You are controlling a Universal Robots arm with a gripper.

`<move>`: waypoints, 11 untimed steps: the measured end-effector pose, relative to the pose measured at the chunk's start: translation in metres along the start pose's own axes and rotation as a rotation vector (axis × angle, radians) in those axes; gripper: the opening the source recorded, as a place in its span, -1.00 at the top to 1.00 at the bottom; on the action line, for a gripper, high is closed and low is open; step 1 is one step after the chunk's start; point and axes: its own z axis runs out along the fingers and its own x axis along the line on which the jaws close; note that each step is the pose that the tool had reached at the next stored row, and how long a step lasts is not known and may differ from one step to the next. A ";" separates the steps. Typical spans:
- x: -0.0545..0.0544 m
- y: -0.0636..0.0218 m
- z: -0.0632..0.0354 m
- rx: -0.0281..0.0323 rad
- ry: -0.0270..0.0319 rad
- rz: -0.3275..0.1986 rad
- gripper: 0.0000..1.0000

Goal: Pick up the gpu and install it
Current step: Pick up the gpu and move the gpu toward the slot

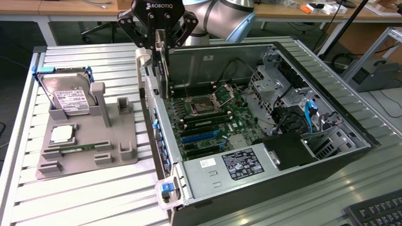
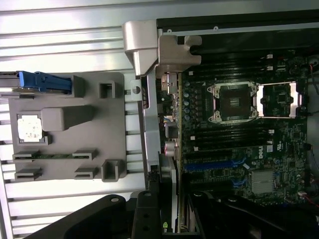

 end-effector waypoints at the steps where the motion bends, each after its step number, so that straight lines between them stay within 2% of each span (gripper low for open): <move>1: 0.000 0.0000 0.0000 0.0000 0.0000 0.000 0.47; 11: -0.002 0.0002 0.0002 0.0002 0.0000 0.000 0.47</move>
